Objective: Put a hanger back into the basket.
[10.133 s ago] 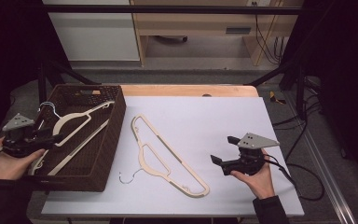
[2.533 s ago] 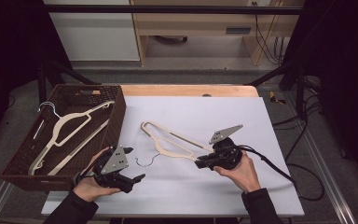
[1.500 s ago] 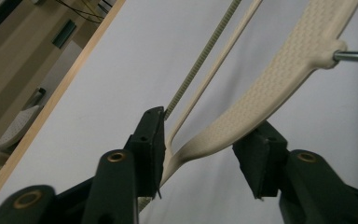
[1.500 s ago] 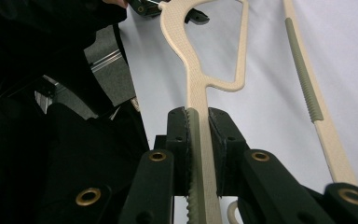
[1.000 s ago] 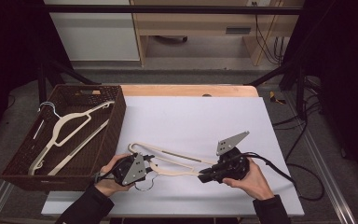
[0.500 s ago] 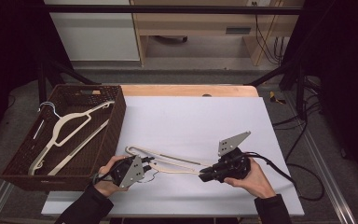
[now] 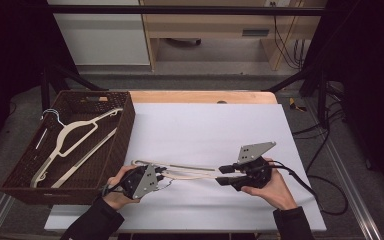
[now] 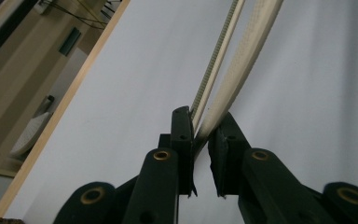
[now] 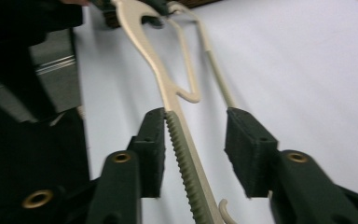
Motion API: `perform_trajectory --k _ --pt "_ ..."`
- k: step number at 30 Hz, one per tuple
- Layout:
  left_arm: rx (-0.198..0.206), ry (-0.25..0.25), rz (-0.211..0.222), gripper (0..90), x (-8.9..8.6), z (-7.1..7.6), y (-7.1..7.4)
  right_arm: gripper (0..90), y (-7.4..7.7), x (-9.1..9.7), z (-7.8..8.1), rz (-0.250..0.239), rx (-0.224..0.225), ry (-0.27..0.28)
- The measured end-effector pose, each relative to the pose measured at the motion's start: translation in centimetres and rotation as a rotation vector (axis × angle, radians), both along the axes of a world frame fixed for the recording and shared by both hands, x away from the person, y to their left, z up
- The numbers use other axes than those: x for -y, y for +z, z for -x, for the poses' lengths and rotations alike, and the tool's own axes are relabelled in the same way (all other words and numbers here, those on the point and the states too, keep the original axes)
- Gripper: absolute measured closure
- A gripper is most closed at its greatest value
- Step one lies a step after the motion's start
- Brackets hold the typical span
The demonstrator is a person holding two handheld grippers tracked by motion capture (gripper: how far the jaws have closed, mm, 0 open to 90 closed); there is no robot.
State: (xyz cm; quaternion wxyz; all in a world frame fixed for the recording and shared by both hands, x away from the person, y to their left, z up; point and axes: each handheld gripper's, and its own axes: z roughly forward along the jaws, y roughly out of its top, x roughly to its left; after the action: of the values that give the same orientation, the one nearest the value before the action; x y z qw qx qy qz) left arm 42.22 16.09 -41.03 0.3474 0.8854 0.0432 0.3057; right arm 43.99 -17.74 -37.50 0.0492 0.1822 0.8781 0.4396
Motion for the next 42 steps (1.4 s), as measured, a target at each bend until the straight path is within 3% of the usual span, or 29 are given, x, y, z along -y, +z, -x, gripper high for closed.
perform_trajectory --k 5,8,11,13,18,24,27,29,30,31,42 --pt "-0.006 0.016 -0.044 81.7 0.8 -0.2 0.7 37.1 -0.3 0.3 -0.3 0.0 0.099 -0.101" --pt "-0.014 0.027 -0.033 83.3 1.3 -0.3 1.2 27.9 -0.3 0.6 -0.4 0.012 0.191 -0.184" --pt "-0.021 0.029 -0.042 85.6 1.6 -0.4 1.9 29.6 0.0 1.4 -0.6 -0.067 0.23 -0.24" --pt "-0.038 0.038 -0.045 86.8 1.8 -0.5 2.3 24.9 0.6 2.0 -0.5 -0.117 0.295 -0.285" --pt "-0.097 0.084 0.004 87.2 1.8 -1.2 3.0 20.8 1.1 2.8 -0.2 -0.151 0.296 -0.331" --pt "-0.134 0.147 -0.015 87.2 1.6 -1.3 3.8 17.3 0.2 3.4 -0.2 -0.176 0.264 -0.378" --pt "-0.172 0.188 0.017 87.2 1.1 -1.4 4.6 15.7 -0.1 3.6 -0.1 -0.185 0.25 -0.393" --pt "-0.198 0.209 0.048 87.2 0.7 -1.4 5.4 14.0 -0.4 3.7 -0.1 -0.182 0.239 -0.399" --pt "-0.199 0.21 0.043 87.2 0.5 -1.4 5.8 13.4 -0.5 3.7 0.0 -0.183 0.234 -0.406" --pt "-0.208 0.222 0.07 87.2 0.4 -1.4 6.2 13.3 -0.6 3.8 0.0 -0.182 0.234 -0.409" --pt "-0.214 0.269 0.128 87.2 -1.8 -1.1 11.9 7.3 -0.8 4.4 0.4 -0.193 0.224 -0.462"
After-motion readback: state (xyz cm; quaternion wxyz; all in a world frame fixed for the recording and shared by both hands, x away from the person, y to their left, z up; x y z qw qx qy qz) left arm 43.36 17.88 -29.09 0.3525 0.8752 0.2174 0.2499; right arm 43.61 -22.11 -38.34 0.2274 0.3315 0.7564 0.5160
